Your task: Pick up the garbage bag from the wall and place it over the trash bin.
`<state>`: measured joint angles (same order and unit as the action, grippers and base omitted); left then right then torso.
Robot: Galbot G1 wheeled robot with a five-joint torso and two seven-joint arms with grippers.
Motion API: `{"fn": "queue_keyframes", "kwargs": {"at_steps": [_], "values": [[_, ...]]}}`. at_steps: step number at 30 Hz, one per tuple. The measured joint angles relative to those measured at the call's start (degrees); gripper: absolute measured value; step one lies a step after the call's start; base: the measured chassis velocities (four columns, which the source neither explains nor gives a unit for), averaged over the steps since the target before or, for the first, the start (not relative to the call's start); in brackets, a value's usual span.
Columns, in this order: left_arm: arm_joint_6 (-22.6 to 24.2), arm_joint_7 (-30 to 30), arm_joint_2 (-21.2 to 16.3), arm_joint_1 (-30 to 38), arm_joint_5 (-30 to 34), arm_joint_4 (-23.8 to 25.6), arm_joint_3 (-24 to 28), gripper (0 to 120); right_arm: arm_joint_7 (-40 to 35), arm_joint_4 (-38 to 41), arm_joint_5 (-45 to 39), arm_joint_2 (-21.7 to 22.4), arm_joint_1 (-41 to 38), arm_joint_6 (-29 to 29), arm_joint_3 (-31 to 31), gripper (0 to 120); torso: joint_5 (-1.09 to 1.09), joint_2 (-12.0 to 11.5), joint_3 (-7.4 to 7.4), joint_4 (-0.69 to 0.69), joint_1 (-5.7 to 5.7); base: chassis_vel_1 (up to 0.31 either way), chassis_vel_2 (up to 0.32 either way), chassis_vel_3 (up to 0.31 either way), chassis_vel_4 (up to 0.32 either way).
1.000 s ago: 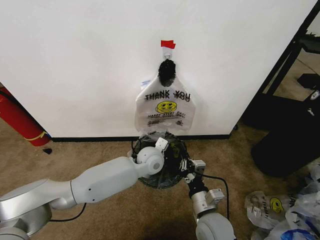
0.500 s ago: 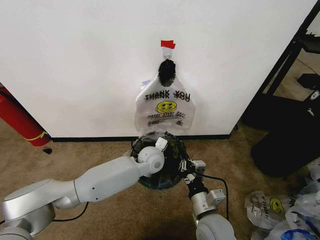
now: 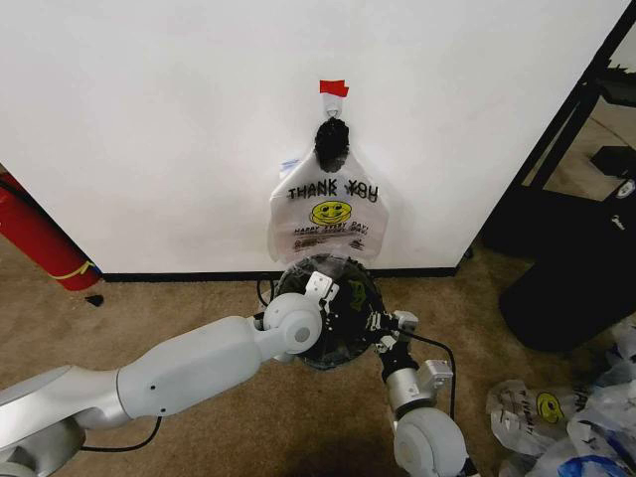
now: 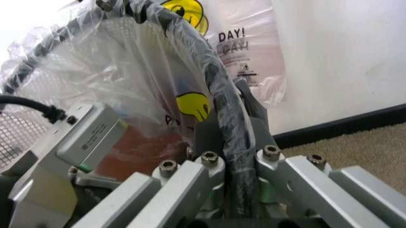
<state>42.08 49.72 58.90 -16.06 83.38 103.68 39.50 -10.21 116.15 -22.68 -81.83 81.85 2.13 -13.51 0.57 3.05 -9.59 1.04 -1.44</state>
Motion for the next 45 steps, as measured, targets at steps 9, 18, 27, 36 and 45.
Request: {"fn": "queue_keyframes", "kwargs": {"at_steps": [9,18,27,36,45], "values": [[0.05,0.04,2.64,-1.23,0.35,-1.93,1.4,0,0.31,1.05,0.7,0.21,0.73,0.0,0.36,0,0.01,0.0,0.0,0.0,0.0,0.0,0.0,0.0,0.0],[-0.21,-0.56,7.21,-0.9,-1.09,-10.4,1.47,0,0.68,1.53,1.22,-0.29,1.23,-0.01,1.31,0,0.0,0.0,0.0,0.0,0.0,0.0,0.0,0.0,0.0],[-0.9,-1.44,8.23,-0.91,-2.38,-13.37,1.48,0,0.73,2.0,0.61,-0.2,1.28,0.05,1.35,0,0.0,0.0,0.0,0.0,0.0,0.0,0.0,0.0,0.0],[-2.52,-2.47,4.56,-2.11,-4.11,-9.5,-0.12,0,-0.5,1.42,-2.11,-0.47,0.44,1.11,0.92,0,0.01,0.0,0.0,0.0,0.0,0.0,0.0,0.0,0.0],[-6.52,-3.18,1.22,-1.98,-3.47,-2.1,-2.03,0,-1.33,-0.25,-4.58,0.24,-1.5,2.33,-0.53,0,0.01,0.0,0.0,-0.01,0.0,0.0,0.0,0.0,0.0]]}}
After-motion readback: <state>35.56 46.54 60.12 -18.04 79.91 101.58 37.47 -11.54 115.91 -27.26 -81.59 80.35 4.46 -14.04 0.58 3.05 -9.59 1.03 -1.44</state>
